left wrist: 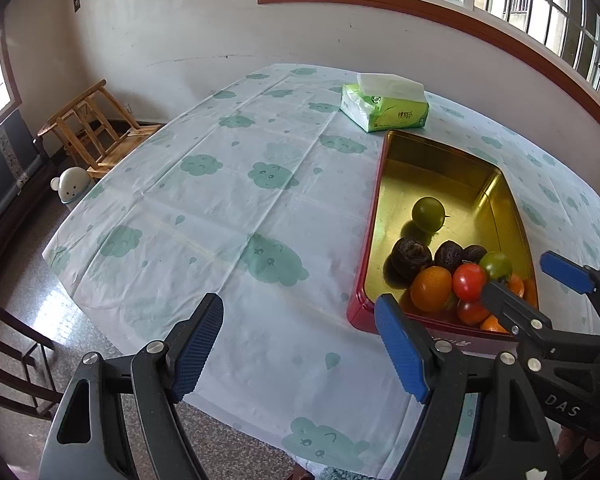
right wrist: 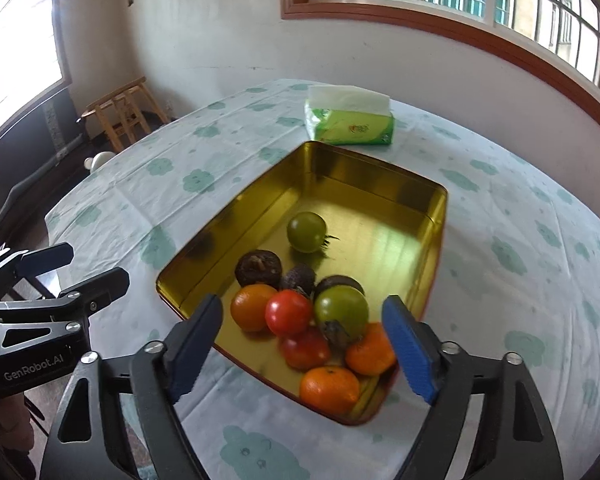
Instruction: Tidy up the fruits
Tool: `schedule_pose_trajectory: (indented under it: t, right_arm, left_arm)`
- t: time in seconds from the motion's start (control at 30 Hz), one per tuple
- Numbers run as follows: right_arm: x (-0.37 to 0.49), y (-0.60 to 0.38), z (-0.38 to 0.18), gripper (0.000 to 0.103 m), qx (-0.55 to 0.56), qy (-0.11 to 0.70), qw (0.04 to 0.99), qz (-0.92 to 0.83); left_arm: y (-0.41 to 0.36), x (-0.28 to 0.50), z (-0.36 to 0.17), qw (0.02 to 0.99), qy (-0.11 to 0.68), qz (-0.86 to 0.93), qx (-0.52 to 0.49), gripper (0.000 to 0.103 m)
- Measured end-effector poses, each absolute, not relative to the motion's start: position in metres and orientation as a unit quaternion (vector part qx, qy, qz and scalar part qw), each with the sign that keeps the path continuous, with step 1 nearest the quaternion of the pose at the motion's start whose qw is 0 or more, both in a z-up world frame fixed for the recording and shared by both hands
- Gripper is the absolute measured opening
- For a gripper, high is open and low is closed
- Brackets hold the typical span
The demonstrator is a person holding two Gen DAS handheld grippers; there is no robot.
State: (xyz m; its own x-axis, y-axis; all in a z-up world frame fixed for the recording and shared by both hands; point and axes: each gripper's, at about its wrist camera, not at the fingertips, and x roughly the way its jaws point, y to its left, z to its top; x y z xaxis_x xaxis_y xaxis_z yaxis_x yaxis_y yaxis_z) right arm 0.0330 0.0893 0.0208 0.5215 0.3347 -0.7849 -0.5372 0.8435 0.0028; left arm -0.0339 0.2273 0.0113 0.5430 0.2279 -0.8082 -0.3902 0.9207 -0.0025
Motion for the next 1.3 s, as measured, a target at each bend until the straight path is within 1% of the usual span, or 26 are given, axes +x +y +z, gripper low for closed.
schedule_pose_trajectory:
  t: [0.07,0.27,0.67,1.27,1.3]
  right_arm:
    - [0.031,0.083,0.021,0.093,-0.126,0.427,0.864,0.235]
    - [0.020,0.068,0.020,0.098,-0.138,0.446,0.859,0.207]
    - [0.011,0.056,0.003,0.098,-0.136,0.479,0.844,0.199]
    - [0.012,0.055,-0.005,0.098,-0.135,0.493,0.835,0.203]
    - [0.012,0.055,-0.005,0.098,-0.135,0.493,0.835,0.203]
  left_arm:
    - [0.223,-0.034,0.012,0.874,0.445,0.174,-0.089,0.076]
    - [0.213,-0.033,0.012,0.874,0.449,0.168,-0.079,0.076]
    - [0.193,-0.029,0.011,0.875,0.455,0.147,-0.074,0.076]
    - [0.181,-0.026,0.012,0.875,0.462,0.124,-0.077,0.076]
    - [0.181,-0.026,0.012,0.875,0.463,0.122,-0.078,0.078]
